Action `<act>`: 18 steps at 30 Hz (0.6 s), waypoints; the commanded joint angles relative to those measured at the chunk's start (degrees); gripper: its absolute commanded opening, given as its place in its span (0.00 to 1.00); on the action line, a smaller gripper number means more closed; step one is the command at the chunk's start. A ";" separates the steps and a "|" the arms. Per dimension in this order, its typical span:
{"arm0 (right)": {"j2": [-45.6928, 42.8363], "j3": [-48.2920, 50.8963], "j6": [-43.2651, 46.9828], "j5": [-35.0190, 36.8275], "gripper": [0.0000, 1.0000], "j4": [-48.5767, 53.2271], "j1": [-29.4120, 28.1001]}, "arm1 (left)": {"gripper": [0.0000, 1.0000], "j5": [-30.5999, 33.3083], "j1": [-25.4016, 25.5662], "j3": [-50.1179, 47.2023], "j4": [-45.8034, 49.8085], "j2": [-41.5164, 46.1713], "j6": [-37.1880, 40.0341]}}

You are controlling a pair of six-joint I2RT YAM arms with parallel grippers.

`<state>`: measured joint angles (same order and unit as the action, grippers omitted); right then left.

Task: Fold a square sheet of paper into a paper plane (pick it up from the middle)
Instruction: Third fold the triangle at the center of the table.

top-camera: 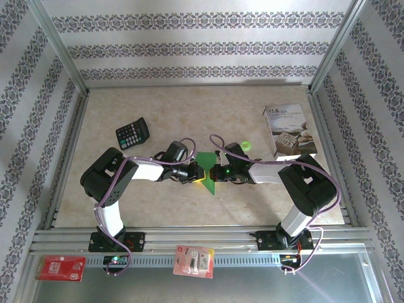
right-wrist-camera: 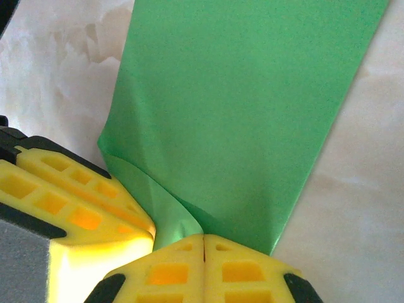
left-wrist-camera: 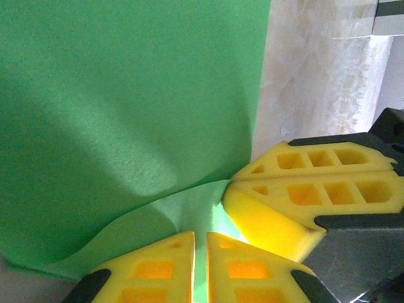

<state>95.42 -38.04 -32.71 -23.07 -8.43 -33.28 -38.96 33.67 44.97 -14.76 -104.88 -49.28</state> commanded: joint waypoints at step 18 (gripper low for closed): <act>-6.22 -2.86 3.26 0.66 0.18 13.68 1.88 | 0.00 4.31 -0.51 -2.21 8.98 -3.78 5.29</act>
<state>91.83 -39.40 -31.09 -23.18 0.82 -32.03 -38.79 33.63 45.19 -13.67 -105.30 -46.22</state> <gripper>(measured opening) 0.172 0.037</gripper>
